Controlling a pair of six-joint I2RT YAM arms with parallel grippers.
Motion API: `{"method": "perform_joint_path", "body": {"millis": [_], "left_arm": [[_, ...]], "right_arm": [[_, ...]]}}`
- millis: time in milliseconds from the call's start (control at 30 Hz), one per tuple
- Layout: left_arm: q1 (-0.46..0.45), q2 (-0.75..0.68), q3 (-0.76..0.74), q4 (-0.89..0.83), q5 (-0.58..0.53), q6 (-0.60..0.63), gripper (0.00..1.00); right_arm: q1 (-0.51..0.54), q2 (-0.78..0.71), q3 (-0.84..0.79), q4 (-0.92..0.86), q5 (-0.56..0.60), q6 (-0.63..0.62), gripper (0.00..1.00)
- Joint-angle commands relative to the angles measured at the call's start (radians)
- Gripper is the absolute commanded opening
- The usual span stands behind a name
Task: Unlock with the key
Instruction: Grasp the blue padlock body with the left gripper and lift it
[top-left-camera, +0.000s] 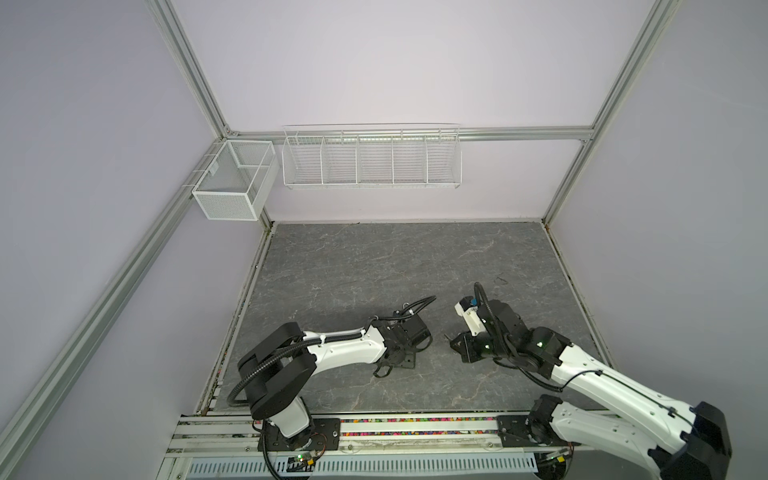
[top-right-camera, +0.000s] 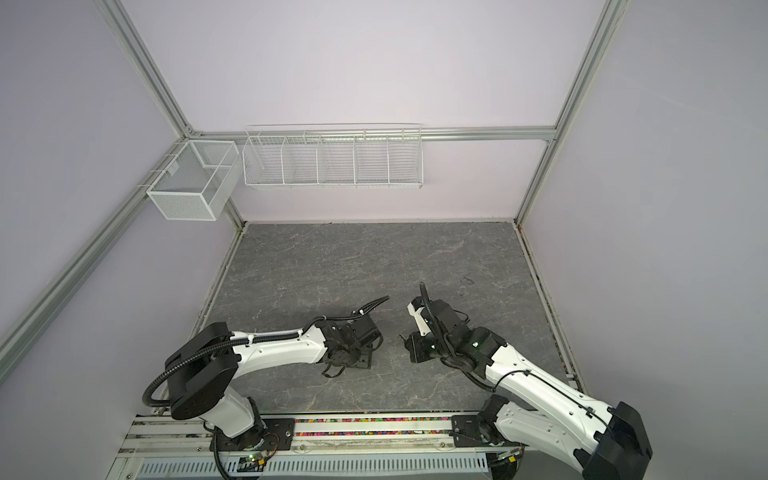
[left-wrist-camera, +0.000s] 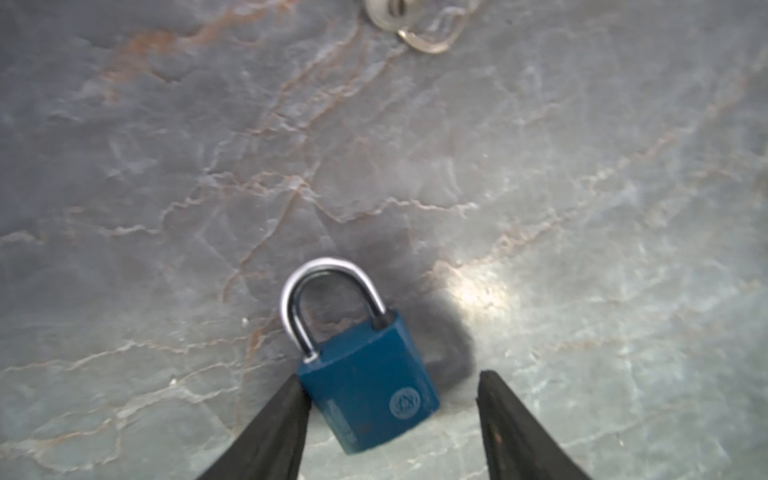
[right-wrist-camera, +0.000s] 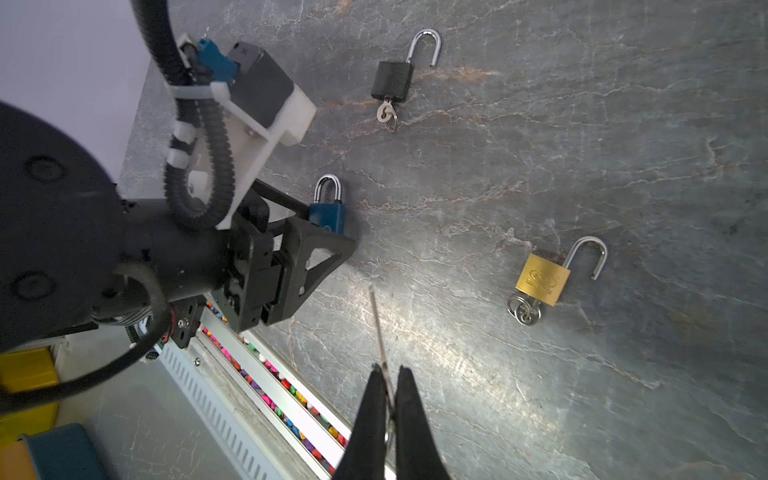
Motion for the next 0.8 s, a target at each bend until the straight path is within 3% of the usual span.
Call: {"method": "perform_joint_path", "body": {"millis": [0, 267, 533, 767], "left_arm": [[-0.001, 0.033, 0.059, -0.106, -0.078, -0.088, 0.62], [-0.001, 0.083, 0.088, -0.086, -0.028, -0.171, 0.56], [0.000, 0.112, 0.100, -0.093, -0.032, -0.217, 0.49], [-0.001, 0.113, 0.097, -0.099, -0.036, -0.240, 0.44]], "right_arm": [[-0.007, -0.020, 0.000, -0.016, -0.016, 0.000, 0.06], [-0.012, -0.049, -0.011, 0.015, -0.047, -0.038, 0.07], [-0.009, -0.070, 0.031, -0.003, -0.054, -0.170, 0.07], [-0.008, -0.067, 0.048, -0.022, -0.048, -0.173, 0.06]]}}
